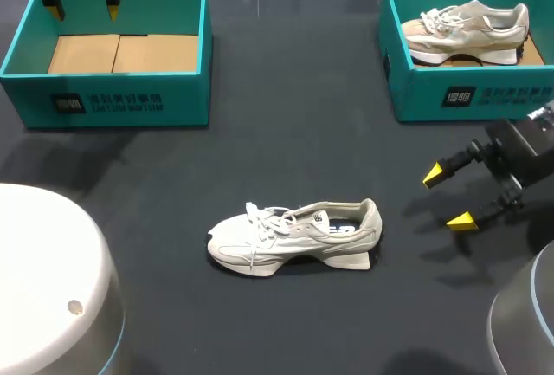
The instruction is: Take the shoe out of the shoebox, open the shoe tongue, remove and reinsert the insole, then place the shoe into the shoebox
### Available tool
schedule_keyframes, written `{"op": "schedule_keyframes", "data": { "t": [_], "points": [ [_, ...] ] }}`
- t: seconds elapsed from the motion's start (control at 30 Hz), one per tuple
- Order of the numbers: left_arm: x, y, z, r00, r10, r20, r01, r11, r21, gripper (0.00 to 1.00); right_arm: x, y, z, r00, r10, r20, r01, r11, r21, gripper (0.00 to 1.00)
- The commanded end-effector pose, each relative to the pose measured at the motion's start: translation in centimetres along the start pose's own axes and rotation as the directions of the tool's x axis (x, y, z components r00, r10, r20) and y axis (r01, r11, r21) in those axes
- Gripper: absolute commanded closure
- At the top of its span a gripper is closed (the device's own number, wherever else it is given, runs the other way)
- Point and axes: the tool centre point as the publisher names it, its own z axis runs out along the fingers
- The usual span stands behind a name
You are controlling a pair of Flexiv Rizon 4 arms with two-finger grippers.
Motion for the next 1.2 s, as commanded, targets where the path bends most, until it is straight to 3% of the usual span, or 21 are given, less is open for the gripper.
{"op": "schedule_keyframes", "data": {
  "t": [0.03, 0.47, 0.73, 0.8, 1.2],
  "points": [
    [0.0, 0.0, 0.0, 1.0, -0.001, 0.0, 0.001, 1.0, 0.0, 0.0, -0.3, -1.6, 1.0, 1.0, -0.015, 0.013, 0.015, 1.0, -0.015, 0.0],
    [0.0, 0.0, 0.0, 1.0, -0.001, 0.0, 0.001, 1.0, 0.0, 0.0, 1.0, -3.2, 3.9, 0.986, -0.106, 0.128, 0.106, 0.994, 0.005, 0.0],
    [0.0, 0.0, 0.0, 1.0, -0.001, 0.0, 0.001, 1.0, 0.0, 0.0, 1.3, -4.8, 4.1, 0.97, 0.023, 0.24, -0.007, 0.998, -0.07, 0.0],
    [0.0, 0.0, 0.0, 1.0, -0.001, 0.0, 0.001, 1.0, 0.0, 0.0, 1.2, -5.2, 4.0, 0.962, 0.117, 0.246, -0.093, 0.99, -0.104, 0.0],
    [0.0, 0.0, 0.0, 1.0, -0.001, 0.0, 0.001, 1.0, 0.0, 0.0, 1.2, -5.2, 4.0, 0.962, 0.117, 0.246, -0.093, 0.99, -0.104, 0.0]
  ]
}}
